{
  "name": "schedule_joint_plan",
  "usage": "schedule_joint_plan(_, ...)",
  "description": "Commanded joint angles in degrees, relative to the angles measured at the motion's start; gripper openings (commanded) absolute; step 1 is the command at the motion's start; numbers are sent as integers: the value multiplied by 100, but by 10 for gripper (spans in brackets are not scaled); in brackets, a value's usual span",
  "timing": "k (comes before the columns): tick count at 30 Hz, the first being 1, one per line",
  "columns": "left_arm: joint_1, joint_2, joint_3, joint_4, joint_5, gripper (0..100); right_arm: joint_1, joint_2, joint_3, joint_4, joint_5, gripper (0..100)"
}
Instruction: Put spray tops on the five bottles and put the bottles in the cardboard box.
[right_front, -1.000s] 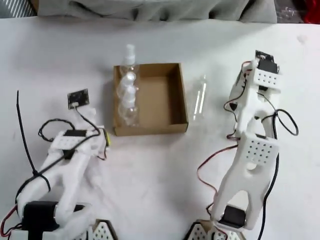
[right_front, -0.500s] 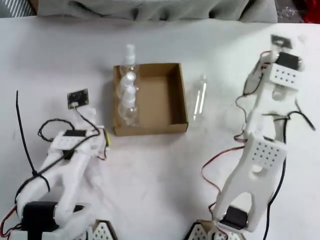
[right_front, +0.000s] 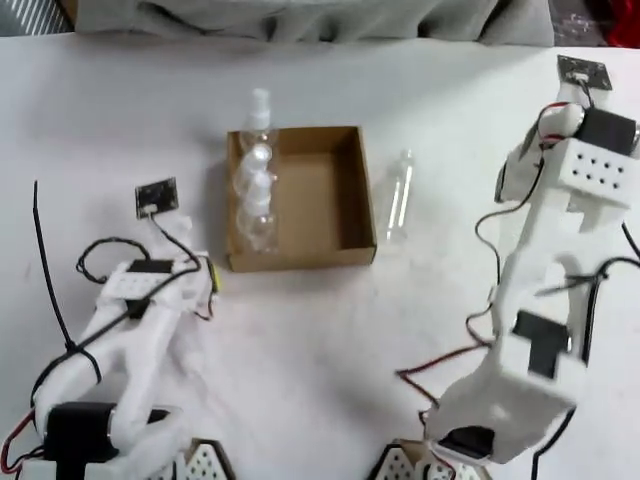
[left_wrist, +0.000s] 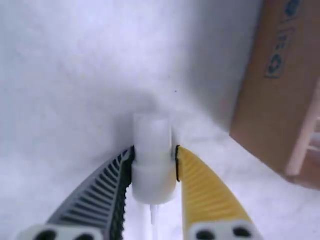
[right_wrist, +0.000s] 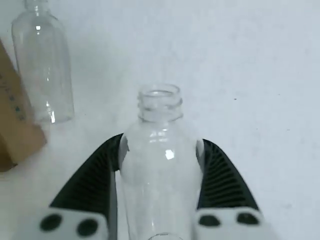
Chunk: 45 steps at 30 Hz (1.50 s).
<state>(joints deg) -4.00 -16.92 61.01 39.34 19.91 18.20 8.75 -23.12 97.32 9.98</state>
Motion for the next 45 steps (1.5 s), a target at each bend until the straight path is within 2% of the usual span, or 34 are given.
schedule_joint_plan(1, 48, -31, -220, 35, -53, 20, -215, -1007, 563, 154, 62, 19)
schedule_joint_plan(11, 40, -31, -211, 35, -53, 20, -813, -2844, 2822, 57, 62, 20)
schedule_joint_plan(20, 40, -31, -202, 35, -53, 20, -1367, -4488, 5670, -1086, 62, 22)
schedule_joint_plan(28, 40, -31, -202, 35, -53, 20, -1367, -5868, 6295, -1877, 44, 22)
schedule_joint_plan(42, 40, -31, -193, 35, -53, 20, -1358, -7767, 7912, -5560, 0, 17)
schedule_joint_plan(45, 40, -31, -193, 35, -53, 20, -1367, -7908, 8668, -6888, 0, 17)
